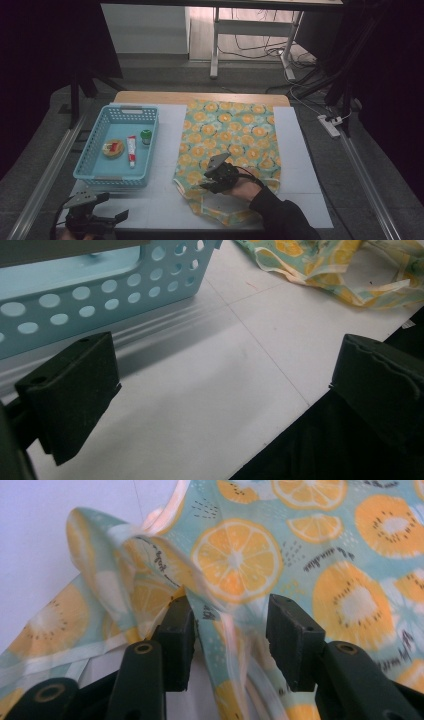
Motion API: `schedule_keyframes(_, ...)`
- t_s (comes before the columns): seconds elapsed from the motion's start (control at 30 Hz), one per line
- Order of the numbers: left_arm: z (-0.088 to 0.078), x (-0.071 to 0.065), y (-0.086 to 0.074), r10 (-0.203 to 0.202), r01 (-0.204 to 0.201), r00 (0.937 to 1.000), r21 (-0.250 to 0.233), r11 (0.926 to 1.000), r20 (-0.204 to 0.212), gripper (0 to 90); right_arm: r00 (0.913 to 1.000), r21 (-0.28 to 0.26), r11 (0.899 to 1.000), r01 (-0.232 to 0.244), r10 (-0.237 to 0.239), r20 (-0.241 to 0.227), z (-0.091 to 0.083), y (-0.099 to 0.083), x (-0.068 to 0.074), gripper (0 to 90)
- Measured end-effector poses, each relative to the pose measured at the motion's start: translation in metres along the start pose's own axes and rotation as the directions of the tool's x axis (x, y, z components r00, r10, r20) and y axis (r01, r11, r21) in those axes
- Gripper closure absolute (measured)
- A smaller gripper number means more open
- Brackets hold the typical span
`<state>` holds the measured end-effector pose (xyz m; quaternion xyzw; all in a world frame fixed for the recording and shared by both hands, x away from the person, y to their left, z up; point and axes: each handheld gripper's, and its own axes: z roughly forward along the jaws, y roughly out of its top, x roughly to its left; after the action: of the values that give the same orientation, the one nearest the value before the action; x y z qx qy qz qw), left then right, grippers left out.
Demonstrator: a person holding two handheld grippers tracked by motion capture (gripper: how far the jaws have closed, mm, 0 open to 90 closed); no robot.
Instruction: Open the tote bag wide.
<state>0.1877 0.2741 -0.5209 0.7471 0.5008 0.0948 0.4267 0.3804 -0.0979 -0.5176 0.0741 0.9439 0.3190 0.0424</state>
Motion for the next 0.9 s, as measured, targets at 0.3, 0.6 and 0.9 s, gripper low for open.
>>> schedule_keyframes(0.3,0.000,0.000,0.000,0.001,-0.001,1.0000,-0.003,1.0000,0.000,0.0,0.9991,0.005,0.999,-0.032,0.032,-0.029,0.009,0.007,-0.003,88.4)
schedule_keyframes(0.6,0.000,-0.001,0.000,0.009,-0.009,0.9999,0.001,1.0000,-0.007,0.0,0.9911,-0.091,0.987,-0.132,0.130,-0.028,-0.013,0.015,-0.018,89.2)
schedule_keyframes(0.9,0.001,-0.002,0.001,-0.002,0.002,1.0000,0.016,0.9999,0.003,0.0,0.9896,-0.139,0.983,-0.124,0.133,0.057,-0.035,0.032,-0.032,89.5)
